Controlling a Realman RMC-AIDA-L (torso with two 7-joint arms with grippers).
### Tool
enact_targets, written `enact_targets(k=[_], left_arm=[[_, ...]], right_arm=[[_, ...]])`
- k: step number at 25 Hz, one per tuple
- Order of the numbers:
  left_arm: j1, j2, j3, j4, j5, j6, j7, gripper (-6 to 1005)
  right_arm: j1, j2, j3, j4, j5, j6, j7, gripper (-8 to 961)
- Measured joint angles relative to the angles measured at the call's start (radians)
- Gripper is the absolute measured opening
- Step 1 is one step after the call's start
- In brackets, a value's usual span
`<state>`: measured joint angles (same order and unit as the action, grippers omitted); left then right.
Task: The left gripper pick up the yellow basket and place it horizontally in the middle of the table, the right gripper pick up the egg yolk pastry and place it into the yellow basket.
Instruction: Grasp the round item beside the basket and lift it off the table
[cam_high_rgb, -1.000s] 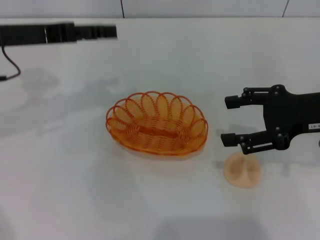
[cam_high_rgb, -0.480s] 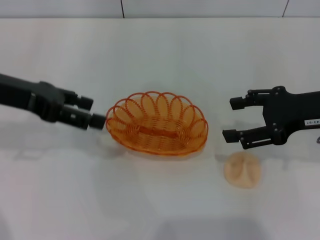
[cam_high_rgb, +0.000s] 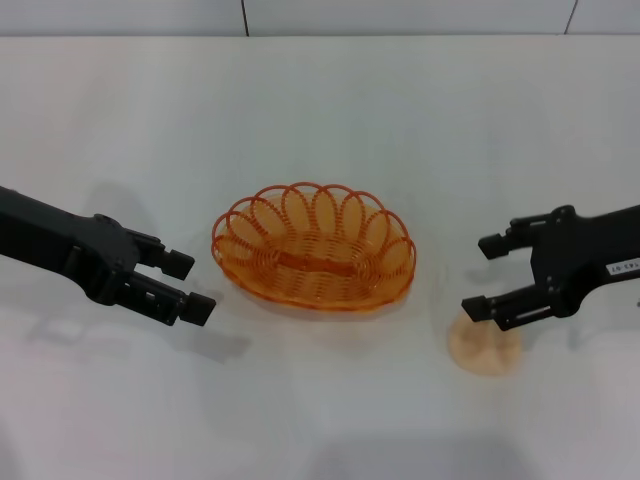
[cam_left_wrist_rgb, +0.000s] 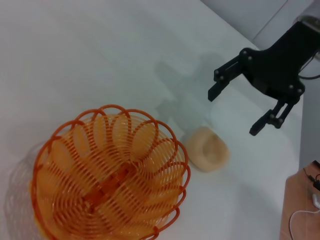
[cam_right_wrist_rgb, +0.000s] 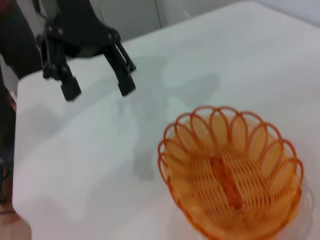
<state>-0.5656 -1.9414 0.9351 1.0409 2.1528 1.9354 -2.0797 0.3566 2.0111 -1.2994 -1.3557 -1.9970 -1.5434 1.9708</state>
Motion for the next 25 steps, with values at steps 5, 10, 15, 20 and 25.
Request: enact_targets(k=[5,10,15,20,25], left_arm=[[-0.005,-0.001,0.001,0.001,0.002,-0.001,0.0,880],[-0.01,-0.001,0.001,0.001,0.004,-0.006,0.001,880],[-0.01,0.0,-0.001,0.001,0.005,-0.008,0.001,880],[-0.012,-0.001,-0.001,0.001,0.006,-0.011,0.001,880],[-0.012,-0.001,-0.001,0.001,0.005,-0.02,0.001,880]], right_arm=[[0.004,0.001,-0.039,-0.002,-0.057,0.026,0.046,810],[0.001,0.002,-0.08,0.005,-0.065,0.065,0.053,791],[-0.006,0.001,-0.112,0.012,-0.067,0.091,0.054,772],[-0.008,0.001,-0.115,0.032,-0.071,0.094,0.054,754],[-0.015,0.002,-0.116,0.042,-0.085,0.098,0.054,735]])
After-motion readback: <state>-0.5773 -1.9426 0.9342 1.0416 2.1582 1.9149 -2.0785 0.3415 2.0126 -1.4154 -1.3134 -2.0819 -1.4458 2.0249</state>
